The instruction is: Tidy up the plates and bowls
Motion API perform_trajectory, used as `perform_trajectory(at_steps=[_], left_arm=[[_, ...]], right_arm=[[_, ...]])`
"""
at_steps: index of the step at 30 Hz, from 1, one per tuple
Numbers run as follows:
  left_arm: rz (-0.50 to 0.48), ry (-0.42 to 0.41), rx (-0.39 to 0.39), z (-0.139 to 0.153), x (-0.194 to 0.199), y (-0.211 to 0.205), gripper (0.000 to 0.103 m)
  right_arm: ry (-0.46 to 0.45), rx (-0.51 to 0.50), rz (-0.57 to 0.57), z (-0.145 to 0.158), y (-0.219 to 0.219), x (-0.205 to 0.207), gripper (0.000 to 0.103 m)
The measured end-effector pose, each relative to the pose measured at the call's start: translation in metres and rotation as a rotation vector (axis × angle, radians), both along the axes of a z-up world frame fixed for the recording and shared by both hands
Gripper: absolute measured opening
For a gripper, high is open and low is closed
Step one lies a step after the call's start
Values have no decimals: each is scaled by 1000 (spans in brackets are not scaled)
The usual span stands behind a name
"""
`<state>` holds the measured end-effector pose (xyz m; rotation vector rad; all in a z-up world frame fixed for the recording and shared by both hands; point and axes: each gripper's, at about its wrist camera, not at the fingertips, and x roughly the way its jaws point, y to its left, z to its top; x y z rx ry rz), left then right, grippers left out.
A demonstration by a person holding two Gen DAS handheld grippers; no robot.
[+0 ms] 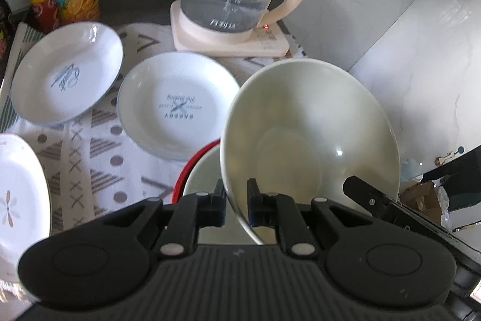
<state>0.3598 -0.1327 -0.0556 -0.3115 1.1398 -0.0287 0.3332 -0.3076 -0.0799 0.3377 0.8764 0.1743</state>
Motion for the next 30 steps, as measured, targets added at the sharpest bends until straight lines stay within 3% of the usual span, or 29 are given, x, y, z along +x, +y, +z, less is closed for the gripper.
perform_trajectory(at_steps=[19, 30], left_arm=[[14, 92, 6, -26, -21, 4, 12], [50, 73, 32, -21, -12, 18, 12]], right_arm=[[75, 4, 9, -23, 5, -16, 17], [87, -17, 15, -23, 9, -5, 17]])
